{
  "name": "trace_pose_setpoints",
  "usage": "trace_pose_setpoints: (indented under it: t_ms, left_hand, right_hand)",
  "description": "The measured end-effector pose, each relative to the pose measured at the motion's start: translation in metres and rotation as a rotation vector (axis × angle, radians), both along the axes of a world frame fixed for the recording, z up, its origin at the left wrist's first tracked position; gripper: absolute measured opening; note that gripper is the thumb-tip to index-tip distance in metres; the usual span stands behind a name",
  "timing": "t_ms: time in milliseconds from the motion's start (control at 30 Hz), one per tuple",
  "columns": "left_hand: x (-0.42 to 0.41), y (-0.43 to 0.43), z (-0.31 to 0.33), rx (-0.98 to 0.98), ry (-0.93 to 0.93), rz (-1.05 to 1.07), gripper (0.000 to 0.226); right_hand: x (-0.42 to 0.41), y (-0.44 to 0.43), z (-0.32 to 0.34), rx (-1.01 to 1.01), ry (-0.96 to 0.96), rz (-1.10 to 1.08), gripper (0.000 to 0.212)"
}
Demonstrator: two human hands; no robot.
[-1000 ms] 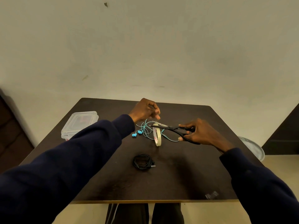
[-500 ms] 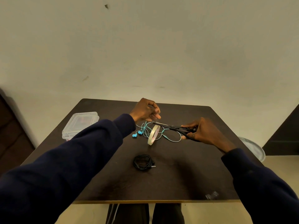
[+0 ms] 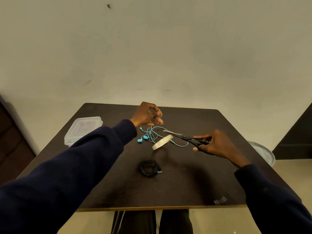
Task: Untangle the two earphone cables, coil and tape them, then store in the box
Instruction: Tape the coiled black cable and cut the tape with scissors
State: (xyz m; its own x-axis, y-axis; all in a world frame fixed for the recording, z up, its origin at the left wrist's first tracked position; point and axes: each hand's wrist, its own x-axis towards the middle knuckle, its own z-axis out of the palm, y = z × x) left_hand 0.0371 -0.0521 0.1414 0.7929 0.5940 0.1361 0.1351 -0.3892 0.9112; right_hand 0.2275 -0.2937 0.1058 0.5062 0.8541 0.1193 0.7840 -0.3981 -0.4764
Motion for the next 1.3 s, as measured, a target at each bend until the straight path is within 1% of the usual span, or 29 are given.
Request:
trace_pose_setpoints:
  t_ms: [100, 200, 333, 400, 467, 533, 600, 700, 767, 867, 933, 967, 1033, 1133, 1200, 1233, 1300]
  left_hand:
    - [-0.004, 0.001, -0.005, -0.001, -0.001, 0.004, 0.012]
    - [-0.006, -0.001, -0.013, -0.009, 0.002, 0.001, 0.013]
    - [-0.003, -0.009, -0.024, -0.034, -0.013, -0.005, 0.014]
    - [-0.002, -0.012, -0.028, -0.050, -0.021, -0.006, 0.014]
    - [0.000, -0.014, -0.032, -0.048, -0.016, -0.013, 0.013]
    - [0.001, -0.015, -0.035, -0.041, -0.010, -0.020, 0.012]
    - [0.002, -0.015, -0.037, -0.043, -0.009, -0.020, 0.011]
    - [0.003, -0.016, -0.038, -0.030, 0.003, -0.015, 0.011]
    - [0.004, -0.018, -0.038, -0.018, 0.008, -0.009, 0.012]
    - [0.004, -0.017, -0.037, 0.007, 0.010, -0.008, 0.011]
    - [0.005, -0.016, -0.036, 0.016, 0.012, -0.011, 0.010]
    - [0.005, -0.015, -0.036, 0.014, 0.011, -0.012, 0.011]
    - [0.004, -0.014, -0.036, 0.020, 0.011, -0.010, 0.010]
    - [0.000, -0.012, -0.035, 0.033, 0.013, -0.004, 0.010]
    - [0.000, -0.011, -0.035, 0.031, 0.011, 0.001, 0.010]
    - [-0.001, -0.010, -0.036, 0.030, 0.010, 0.003, 0.010]
    - [-0.001, -0.008, -0.037, 0.025, 0.012, 0.001, 0.010]
  right_hand:
    - [0.002, -0.015, -0.005, -0.069, 0.032, -0.005, 0.049]
    - [0.000, -0.029, -0.017, -0.058, 0.065, -0.052, 0.048]
    - [-0.003, -0.044, -0.035, -0.001, 0.036, -0.241, 0.049]
    - [-0.002, -0.051, -0.046, 0.041, 0.010, -0.375, 0.052]
    - [0.006, -0.056, -0.057, 0.044, -0.076, -0.516, 0.059]
    - [0.018, -0.058, -0.064, -0.062, -0.170, -0.613, 0.063]
    - [0.027, -0.057, -0.061, -0.144, -0.180, -0.677, 0.061]
    - [0.035, -0.049, -0.054, -0.215, -0.156, -0.736, 0.062]
    - [0.044, -0.044, -0.050, -0.293, -0.098, -0.732, 0.064]
    - [0.063, -0.034, -0.047, -0.450, -0.038, -0.666, 0.069]
    - [0.087, -0.028, -0.053, -0.496, 0.029, -0.605, 0.072]
    - [0.088, -0.027, -0.049, -0.531, 0.061, -0.588, 0.070]
    - [0.064, -0.028, -0.027, -0.569, 0.052, -0.546, 0.058]
    - [0.046, -0.027, -0.015, -0.489, -0.016, -0.516, 0.037]
    - [0.031, -0.020, -0.017, -0.316, -0.116, -0.480, 0.031]
    - [0.022, -0.015, -0.020, -0.220, -0.132, -0.443, 0.028]
    - [-0.003, -0.002, -0.030, -0.057, 0.003, -0.353, 0.013]
